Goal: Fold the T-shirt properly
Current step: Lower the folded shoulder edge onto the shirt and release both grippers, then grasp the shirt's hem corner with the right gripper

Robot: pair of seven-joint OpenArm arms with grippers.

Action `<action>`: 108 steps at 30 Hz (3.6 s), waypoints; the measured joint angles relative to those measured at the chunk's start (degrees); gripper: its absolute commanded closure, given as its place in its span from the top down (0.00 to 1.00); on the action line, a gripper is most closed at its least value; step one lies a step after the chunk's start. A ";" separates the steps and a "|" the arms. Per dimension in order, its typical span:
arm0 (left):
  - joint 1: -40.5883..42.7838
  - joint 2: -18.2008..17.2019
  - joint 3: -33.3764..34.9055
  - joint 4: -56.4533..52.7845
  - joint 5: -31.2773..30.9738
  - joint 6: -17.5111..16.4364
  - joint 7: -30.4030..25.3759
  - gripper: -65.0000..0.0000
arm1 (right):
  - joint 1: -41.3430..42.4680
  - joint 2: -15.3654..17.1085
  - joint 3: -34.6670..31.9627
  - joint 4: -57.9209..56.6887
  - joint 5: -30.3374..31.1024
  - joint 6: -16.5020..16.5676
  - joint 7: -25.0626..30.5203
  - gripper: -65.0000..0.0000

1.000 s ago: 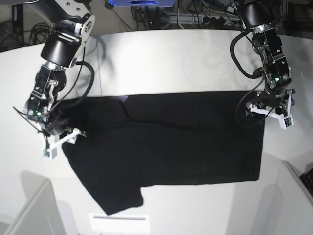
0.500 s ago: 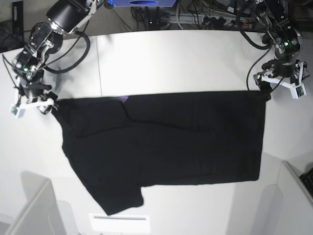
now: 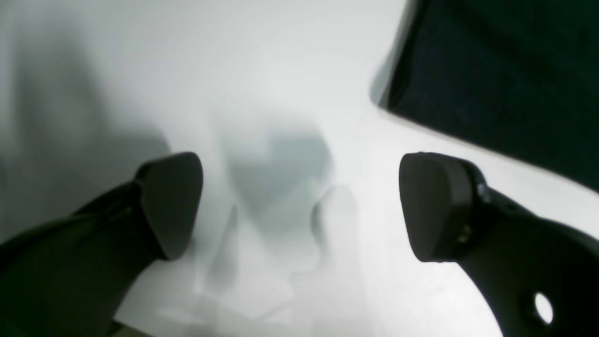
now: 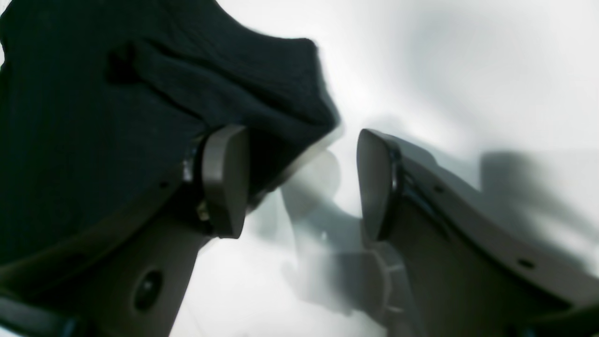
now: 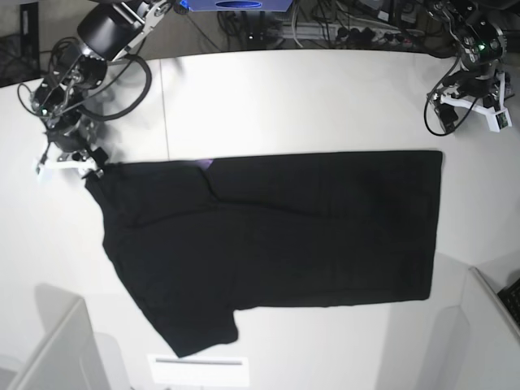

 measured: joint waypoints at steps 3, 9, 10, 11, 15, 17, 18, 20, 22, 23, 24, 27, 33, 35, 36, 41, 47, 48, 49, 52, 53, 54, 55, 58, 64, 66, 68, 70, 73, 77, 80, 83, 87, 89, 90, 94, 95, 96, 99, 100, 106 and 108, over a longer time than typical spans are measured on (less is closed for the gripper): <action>0.07 0.15 0.00 -0.92 0.24 -0.07 0.24 0.99 | 0.96 0.39 0.22 -1.90 0.48 0.02 1.05 0.53; 0.33 0.07 0.11 -0.94 0.20 -0.02 0.17 0.99 | 3.30 0.94 -0.22 -6.29 1.46 0.24 2.71 0.53; 0.31 0.07 0.11 -0.94 0.22 0.02 0.22 0.99 | 3.28 0.94 -0.28 -6.38 1.49 0.39 2.86 0.53; 0.11 0.09 0.22 -1.01 0.20 -0.09 0.22 0.99 | 3.15 0.94 -0.28 -6.38 1.53 0.90 2.95 0.53; -2.38 0.02 0.24 -2.19 0.02 -0.09 -0.17 0.99 | 3.13 0.94 -0.31 -6.75 2.16 0.92 3.10 0.52; -4.17 0.07 0.22 -4.48 0.07 -0.04 -0.17 0.99 | 3.10 0.94 -0.31 -6.75 2.27 0.92 3.08 0.52; -5.20 0.09 0.24 -6.01 0.26 0.00 0.13 0.99 | 3.13 0.94 -0.31 -6.75 2.27 0.92 3.10 0.52; -6.84 0.09 0.28 -8.55 0.02 0.04 0.13 0.99 | 3.13 0.94 -0.31 -6.75 2.29 0.92 3.10 0.52; -8.20 0.13 0.26 -10.47 0.46 0.04 -0.17 0.99 | 3.10 0.94 -0.31 -6.75 2.32 0.92 3.10 0.52; -8.79 0.17 0.22 -10.93 0.42 0.07 -0.48 0.99 | 3.10 0.94 -0.31 -6.75 2.32 0.92 3.08 0.52; -9.42 0.11 0.22 -11.50 0.42 0.07 -0.57 0.99 | 3.13 0.94 -0.33 -6.75 2.32 0.92 3.10 0.52; -11.15 -0.15 0.22 -13.40 0.24 0.07 -1.60 0.99 | 3.10 0.94 -0.42 -6.75 2.29 0.92 3.10 0.52; -13.86 -0.17 0.96 -15.08 0.24 0.11 -1.92 0.99 | 3.02 0.94 -0.42 -6.75 2.27 1.14 3.13 0.52; -13.77 -0.50 3.21 -15.19 0.22 0.09 -1.95 0.99 | 3.02 0.94 -0.44 -6.75 2.27 1.14 3.17 0.52; -13.86 -0.48 4.02 -15.19 0.22 0.09 -2.01 0.99 | 3.02 0.94 -0.44 -6.75 2.27 1.14 3.30 0.52; -16.52 -0.26 5.86 -16.65 0.42 0.26 -1.68 0.98 | 3.04 0.94 -0.44 -6.78 2.29 1.14 3.32 0.52; -18.23 -0.48 5.95 -19.93 0.00 0.09 -3.32 0.57 | 3.15 0.94 -0.44 -6.78 2.21 1.14 3.32 0.49; -18.23 -0.57 6.10 -20.22 -0.37 0.09 -3.34 0.49 | 3.15 0.94 -0.44 -6.78 1.90 1.14 3.34 0.45; -18.29 -0.72 6.12 -20.46 -0.26 0.09 -3.41 0.41 | 3.15 0.94 -0.44 -6.78 1.62 1.11 3.37 0.39; -18.78 -0.72 6.12 -20.92 -0.22 0.11 -2.84 0.15 | 3.13 0.94 -0.44 -7.08 1.25 1.09 2.95 0.14; -18.86 -0.61 6.12 -21.03 -0.17 0.09 -2.36 0.06 | 3.10 0.92 -0.42 -7.23 1.29 1.07 2.64 0.05; -18.84 -0.52 6.14 -21.00 -0.31 0.09 -2.25 0.00 | 3.04 0.90 -0.37 -7.26 1.25 1.07 2.54 0.00; -18.84 -0.42 6.12 -21.00 -0.24 0.09 -2.27 0.00 | 3.06 0.81 -0.37 -7.26 1.22 1.07 2.60 0.00; -18.29 -0.48 6.29 -20.63 -0.28 0.07 -2.03 0.00 | 3.08 1.38 -0.37 -7.39 1.20 1.09 2.82 0.00; -13.92 -4.70 8.72 -19.89 -2.10 -0.37 -2.38 0.00 | 1.55 1.46 -0.26 -4.79 1.01 0.57 0.98 0.00; -12.37 -5.07 8.90 -18.51 -1.70 -0.24 -2.10 0.00 | -0.35 1.29 -0.24 -2.32 1.01 0.66 -0.55 0.00; -10.05 -4.90 8.96 -16.35 -1.62 -0.35 -1.66 0.00 | -1.81 1.22 -0.04 0.00 0.74 0.63 -2.08 0.00; -7.45 -4.72 9.03 -13.75 -1.70 -0.20 -0.92 0.00 | -3.15 1.20 0.00 2.21 0.76 0.39 -3.37 0.00; -4.24 -4.59 8.70 -9.84 -1.64 -0.33 3.30 0.00 | -5.40 0.66 3.23 5.51 1.22 0.68 -5.22 0.00; 0.46 -4.24 8.76 -5.40 -1.88 -0.76 5.75 0.00 | -7.98 0.79 7.37 7.19 0.76 0.68 -9.14 0.00; 3.96 -3.93 8.87 -2.47 -1.40 -0.70 6.38 0.00 | -9.38 0.70 8.41 8.79 1.25 0.70 -11.32 0.00; 6.12 -3.89 8.85 0.59 -1.49 -0.72 6.64 0.00 | -10.86 0.57 9.25 10.45 1.40 1.33 -12.20 0.00; 8.15 -2.86 8.92 3.72 -1.73 -0.79 6.23 0.00 | -13.44 0.63 9.35 12.81 1.27 3.74 -11.98 0.00; 9.16 -2.34 8.83 3.98 -1.38 -0.74 6.27 0.00 | -14.53 0.22 9.38 13.62 1.40 3.89 -11.89 0.00; 9.20 -1.77 8.76 3.98 -0.83 -0.55 6.27 0.00 | -15.04 -0.28 9.38 13.94 1.20 3.89 -11.45 0.00; 10.84 -1.60 8.74 4.15 -0.92 -0.55 6.16 0.00 | -16.72 -0.61 9.38 14.84 1.18 3.89 -11.61 0.00; 11.26 -1.57 8.74 4.22 -0.92 -0.55 6.21 0.00 | -16.85 -0.63 9.38 15.08 1.18 3.89 -11.56 0.00; 11.54 -1.53 8.74 4.22 -0.92 -0.52 6.25 0.00 | -16.85 -0.63 9.38 15.12 1.20 3.89 -11.54 0.00; 12.20 -1.57 8.74 4.20 -1.05 -0.55 6.25 0.00 | -17.03 -0.57 9.38 15.12 1.22 3.89 -11.58 0.00; 12.26 -1.55 8.74 4.20 -1.07 -0.52 6.23 0.00 | -17.16 -0.48 9.38 15.12 1.20 3.89 -11.61 0.00; 12.28 -1.60 8.74 4.20 -1.03 -0.50 6.23 0.00 | -17.14 -0.31 9.33 15.12 1.18 3.91 -13.20 0.07; 12.26 -1.60 8.74 4.20 -1.05 -0.50 6.21 0.15 | -17.14 -0.33 9.33 15.32 0.90 3.91 -13.00 0.31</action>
